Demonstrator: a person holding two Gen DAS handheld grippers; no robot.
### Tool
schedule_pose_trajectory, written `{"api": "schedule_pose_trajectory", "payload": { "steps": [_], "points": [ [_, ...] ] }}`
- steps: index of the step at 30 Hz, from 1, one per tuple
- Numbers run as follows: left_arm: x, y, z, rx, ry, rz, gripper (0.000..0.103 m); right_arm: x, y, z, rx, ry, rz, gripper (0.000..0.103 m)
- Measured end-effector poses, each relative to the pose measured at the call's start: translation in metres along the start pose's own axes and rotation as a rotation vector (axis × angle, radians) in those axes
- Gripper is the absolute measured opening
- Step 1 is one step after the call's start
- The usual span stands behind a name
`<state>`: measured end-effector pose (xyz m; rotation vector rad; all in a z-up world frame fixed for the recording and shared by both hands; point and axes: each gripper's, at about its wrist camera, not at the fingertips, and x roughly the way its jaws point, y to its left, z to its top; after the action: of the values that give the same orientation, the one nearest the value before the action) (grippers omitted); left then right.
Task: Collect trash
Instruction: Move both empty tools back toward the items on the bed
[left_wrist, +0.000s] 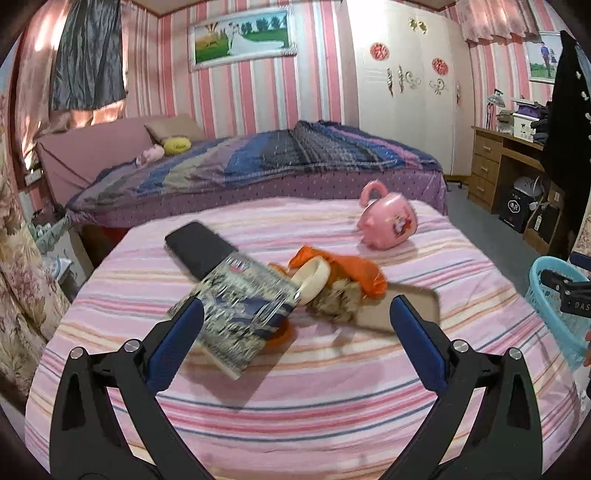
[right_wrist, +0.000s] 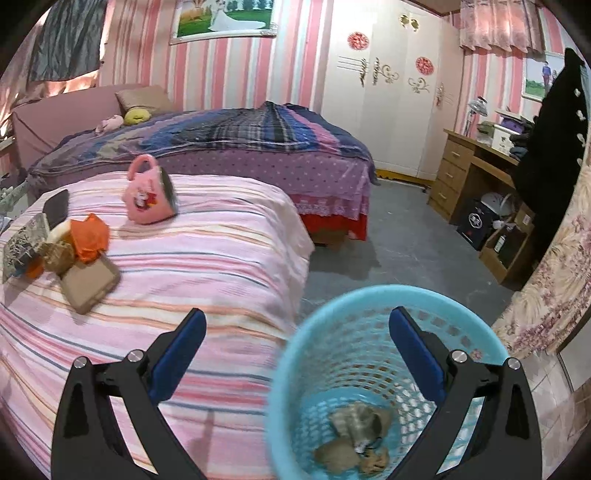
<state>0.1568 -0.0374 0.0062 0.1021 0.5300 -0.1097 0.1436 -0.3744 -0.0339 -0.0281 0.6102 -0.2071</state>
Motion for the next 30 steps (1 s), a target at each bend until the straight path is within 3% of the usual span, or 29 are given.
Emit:
{"api": "schedule_pose_trajectory", "payload": {
  "steps": [6,12,21,30],
  "points": [
    [0.007,0.032,-0.003,-0.044,0.037,0.037,0.098,0.003,0.041,0.006,-0.037,-0.007,0.047,0.097],
    [0.015,0.076,0.002,-0.160,0.066,0.088,0.098,0.002,0.080,0.008,-0.068,-0.008,0.094,0.098],
    [0.025,0.106,-0.005,-0.116,0.074,0.198,0.098,0.004,0.116,0.013,-0.068,-0.005,0.166,0.098],
    [0.040,0.127,-0.011,-0.158,0.120,0.194,0.097,-0.001,0.141,0.035,-0.106,-0.067,0.155,0.098]
  ]
}}
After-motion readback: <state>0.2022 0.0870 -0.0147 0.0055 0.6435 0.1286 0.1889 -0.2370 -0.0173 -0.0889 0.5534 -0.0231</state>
